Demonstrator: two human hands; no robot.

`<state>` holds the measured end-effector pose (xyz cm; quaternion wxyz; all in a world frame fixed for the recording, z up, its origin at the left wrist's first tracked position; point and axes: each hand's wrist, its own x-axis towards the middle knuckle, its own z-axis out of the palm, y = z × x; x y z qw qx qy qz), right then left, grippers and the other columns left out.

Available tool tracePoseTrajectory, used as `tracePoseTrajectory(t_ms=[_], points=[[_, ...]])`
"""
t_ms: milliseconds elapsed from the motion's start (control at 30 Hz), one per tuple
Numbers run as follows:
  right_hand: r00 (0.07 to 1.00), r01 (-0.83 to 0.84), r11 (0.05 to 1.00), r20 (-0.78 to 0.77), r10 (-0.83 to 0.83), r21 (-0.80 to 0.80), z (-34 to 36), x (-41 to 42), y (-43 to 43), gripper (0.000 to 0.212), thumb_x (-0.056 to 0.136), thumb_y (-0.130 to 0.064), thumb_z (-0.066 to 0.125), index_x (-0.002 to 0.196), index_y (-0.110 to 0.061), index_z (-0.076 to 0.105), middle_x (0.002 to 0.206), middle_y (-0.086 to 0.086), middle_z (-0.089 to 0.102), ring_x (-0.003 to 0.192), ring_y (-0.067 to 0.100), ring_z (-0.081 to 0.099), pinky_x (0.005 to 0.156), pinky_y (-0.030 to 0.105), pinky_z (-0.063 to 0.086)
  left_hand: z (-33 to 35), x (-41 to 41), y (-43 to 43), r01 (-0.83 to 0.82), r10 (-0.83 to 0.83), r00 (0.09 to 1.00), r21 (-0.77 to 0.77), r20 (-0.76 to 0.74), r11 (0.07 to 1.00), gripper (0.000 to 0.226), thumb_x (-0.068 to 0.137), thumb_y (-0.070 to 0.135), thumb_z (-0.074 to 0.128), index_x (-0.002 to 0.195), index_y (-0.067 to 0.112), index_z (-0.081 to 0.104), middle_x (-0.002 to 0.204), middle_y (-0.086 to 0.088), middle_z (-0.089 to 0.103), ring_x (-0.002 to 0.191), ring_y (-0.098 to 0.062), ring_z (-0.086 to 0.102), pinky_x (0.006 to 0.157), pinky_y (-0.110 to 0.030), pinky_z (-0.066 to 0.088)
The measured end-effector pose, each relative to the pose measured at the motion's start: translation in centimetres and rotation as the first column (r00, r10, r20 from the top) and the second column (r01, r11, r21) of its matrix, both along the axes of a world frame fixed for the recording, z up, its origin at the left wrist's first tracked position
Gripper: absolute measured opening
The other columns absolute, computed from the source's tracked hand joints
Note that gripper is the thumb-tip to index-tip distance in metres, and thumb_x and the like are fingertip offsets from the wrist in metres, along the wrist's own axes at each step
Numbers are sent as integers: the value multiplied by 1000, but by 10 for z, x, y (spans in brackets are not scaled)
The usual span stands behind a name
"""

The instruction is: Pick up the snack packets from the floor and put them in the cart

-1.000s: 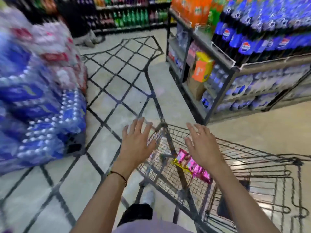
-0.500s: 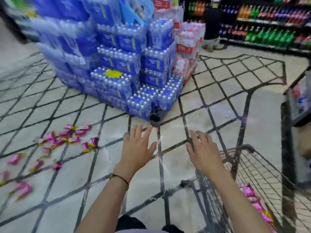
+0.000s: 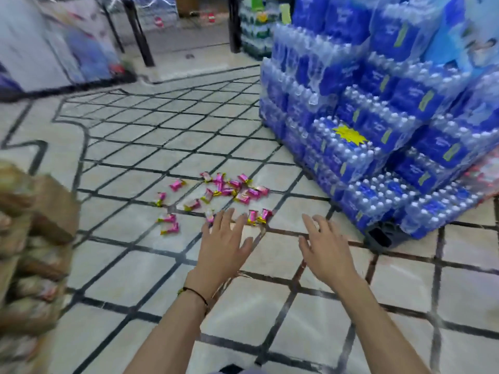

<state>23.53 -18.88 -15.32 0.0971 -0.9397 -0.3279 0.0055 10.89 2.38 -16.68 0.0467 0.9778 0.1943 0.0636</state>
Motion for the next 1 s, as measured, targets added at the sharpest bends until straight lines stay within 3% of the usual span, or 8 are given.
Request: tracePoseTrajectory(t_ms=[100, 200, 333, 500, 667, 833, 1000], points=[[996, -88, 996, -23, 88, -9, -4, -7, 82, 53, 101, -41, 46, 150, -23, 36, 148, 7, 46, 131, 32, 44, 94, 48, 50, 4, -23, 72, -112, 112, 993, 6, -36, 994, 60, 96, 52, 44, 150, 25, 42, 156, -10, 41, 144, -35, 36, 109, -58, 36], [985, -164, 986, -48, 163, -17, -7, -9, 146, 52, 101, -43, 45, 149, -26, 36, 147, 2, 45, 131, 31, 42, 90, 47, 50, 6, -41, 125, -197, 197, 980, -2, -24, 980, 62, 94, 54, 39, 147, 23, 47, 152, -11, 45, 140, -37, 41, 106, -58, 40], [971, -224, 974, -92, 220, -31, -13, 6, 208, 50, 100, -42, 43, 146, -26, 37, 147, 0, 44, 129, 30, 41, 90, 48, 50, -5, -44, 180, -270, 269, 963, -67, -17, 961, 59, 93, 54, 45, 143, 24, 49, 153, -8, 45, 140, -37, 42, 105, -57, 42], [953, -283, 956, -132, 272, -78, -34, 53, 274, 50, 102, -43, 40, 149, -26, 33, 150, 1, 40, 131, 31, 39, 94, 47, 48, -27, -17, 240, -324, 319, 946, -120, -55, 938, 60, 95, 60, 41, 147, 32, 42, 160, 2, 37, 148, -28, 30, 111, -55, 36], [921, -353, 932, -209, 329, -85, -65, 113, 355, 50, 102, -41, 42, 149, -24, 34, 149, 3, 41, 131, 33, 40, 96, 47, 48, -44, 28, 310, -407, 391, 911, -123, -132, 905, 59, 95, 54, 48, 149, 30, 40, 159, 0, 38, 143, -30, 37, 108, -51, 38], [876, -431, 899, -275, 396, -80, -85, 167, 443, 53, 102, -41, 42, 152, -23, 34, 151, 4, 42, 131, 34, 41, 96, 47, 49, -51, 69, 378, -481, 454, 871, -132, -187, 867, 62, 93, 56, 40, 150, 32, 38, 160, 2, 34, 142, -30, 36, 107, -49, 39], [830, -514, 851, -314, 461, -106, -109, 198, 523, 55, 102, -39, 45, 153, -24, 32, 154, 3, 38, 129, 33, 42, 93, 46, 48, -68, 94, 444, -553, 508, 819, -132, -267, 823, 61, 90, 45, 56, 147, 26, 43, 153, -5, 44, 134, -33, 45, 100, -48, 44]])
